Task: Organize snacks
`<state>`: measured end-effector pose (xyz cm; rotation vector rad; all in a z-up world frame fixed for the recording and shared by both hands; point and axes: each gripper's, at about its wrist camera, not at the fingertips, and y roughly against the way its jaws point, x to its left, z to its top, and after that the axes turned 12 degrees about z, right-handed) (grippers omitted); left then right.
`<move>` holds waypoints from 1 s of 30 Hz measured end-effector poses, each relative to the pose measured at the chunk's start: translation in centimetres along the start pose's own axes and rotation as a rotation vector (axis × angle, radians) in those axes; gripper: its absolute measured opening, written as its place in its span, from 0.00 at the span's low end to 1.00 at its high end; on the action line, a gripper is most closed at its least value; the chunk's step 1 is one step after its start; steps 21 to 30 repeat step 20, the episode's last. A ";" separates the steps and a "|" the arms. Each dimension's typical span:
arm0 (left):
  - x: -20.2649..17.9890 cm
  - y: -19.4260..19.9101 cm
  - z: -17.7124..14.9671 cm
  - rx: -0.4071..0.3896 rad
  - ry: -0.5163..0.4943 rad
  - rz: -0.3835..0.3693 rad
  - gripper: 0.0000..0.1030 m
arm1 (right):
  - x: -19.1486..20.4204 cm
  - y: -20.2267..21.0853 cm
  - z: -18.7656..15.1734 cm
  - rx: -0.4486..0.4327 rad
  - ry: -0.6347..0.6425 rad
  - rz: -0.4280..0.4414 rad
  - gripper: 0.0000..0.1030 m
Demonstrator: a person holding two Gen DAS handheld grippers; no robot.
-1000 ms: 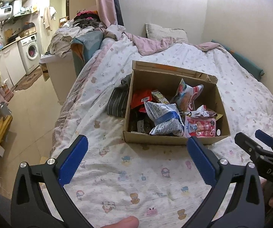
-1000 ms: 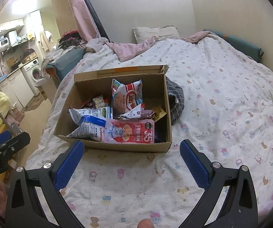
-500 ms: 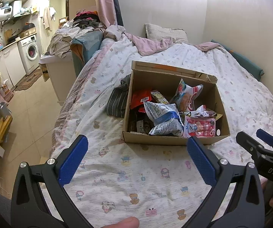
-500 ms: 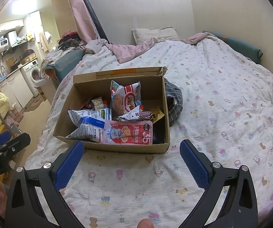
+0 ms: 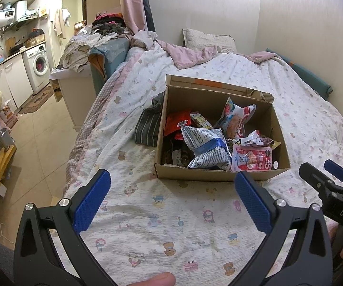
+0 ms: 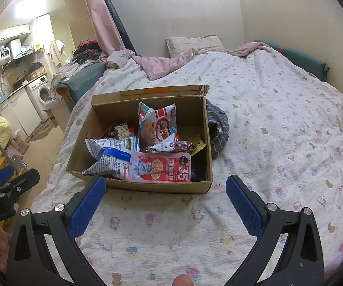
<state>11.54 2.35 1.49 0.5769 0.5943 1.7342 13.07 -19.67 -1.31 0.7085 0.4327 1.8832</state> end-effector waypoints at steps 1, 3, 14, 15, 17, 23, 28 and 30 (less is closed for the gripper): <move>0.0 0.0 0.0 0.000 0.000 0.000 1.00 | 0.0 0.0 0.0 -0.001 0.000 0.001 1.00; 0.0 0.0 0.0 0.002 -0.002 0.002 1.00 | -0.1 0.1 0.0 0.000 -0.001 0.000 1.00; 0.0 0.0 -0.1 0.005 -0.002 0.003 1.00 | -0.2 0.1 0.1 0.001 -0.005 0.003 1.00; 0.1 0.0 -0.1 0.005 -0.002 0.003 1.00 | -0.1 0.1 0.1 0.000 -0.006 0.004 1.00; 0.1 0.1 -0.2 0.005 -0.004 -0.006 1.00 | -0.3 0.3 0.3 -0.002 -0.006 0.008 1.00; 0.3 0.1 -0.5 0.006 -0.001 -0.007 1.00 | -0.5 0.4 0.4 -0.004 -0.007 0.008 1.00; 0.3 0.1 -0.5 0.006 -0.001 -0.007 1.00 | -0.5 0.4 0.4 -0.004 -0.007 0.008 1.00; 0.3 0.1 -0.5 0.006 -0.001 -0.007 1.00 | -0.5 0.4 0.4 -0.004 -0.007 0.008 1.00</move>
